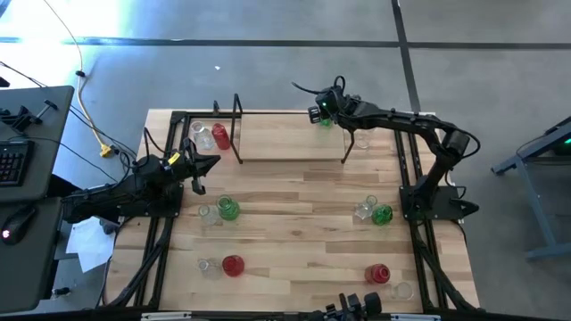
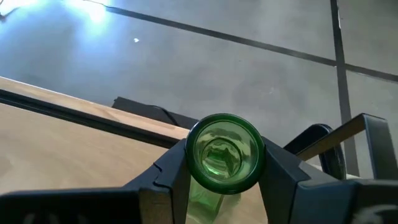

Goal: Sort vases onto shelf
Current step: Put the top right green vase on the shelf, then put the left green vase aligned with the other green vase on the shelf

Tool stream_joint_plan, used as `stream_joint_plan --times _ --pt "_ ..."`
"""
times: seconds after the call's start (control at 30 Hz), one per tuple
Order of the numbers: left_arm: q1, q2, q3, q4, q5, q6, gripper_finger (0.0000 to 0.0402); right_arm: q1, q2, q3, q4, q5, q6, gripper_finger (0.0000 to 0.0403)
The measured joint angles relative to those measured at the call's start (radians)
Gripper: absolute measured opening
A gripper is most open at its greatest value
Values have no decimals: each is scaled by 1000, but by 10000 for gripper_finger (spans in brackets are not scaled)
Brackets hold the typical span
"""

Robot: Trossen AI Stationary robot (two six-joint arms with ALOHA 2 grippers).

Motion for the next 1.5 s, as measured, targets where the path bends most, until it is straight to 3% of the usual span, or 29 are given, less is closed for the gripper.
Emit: stream_joint_plan --times 0.27,0.77,1.13,1.5 --pt "0 0 0 0 0 0 3 0 3 0 -2 -5 0 126" --pt "0 0 0 0 0 -8 3 0 3 0 -33 -26 16 195" --pt "0 0 0 0 0 -8 3 0 3 9 -36 3 4 202" --pt "0 0 0 0 0 -8 3 0 3 130 -120 18 -65 202"
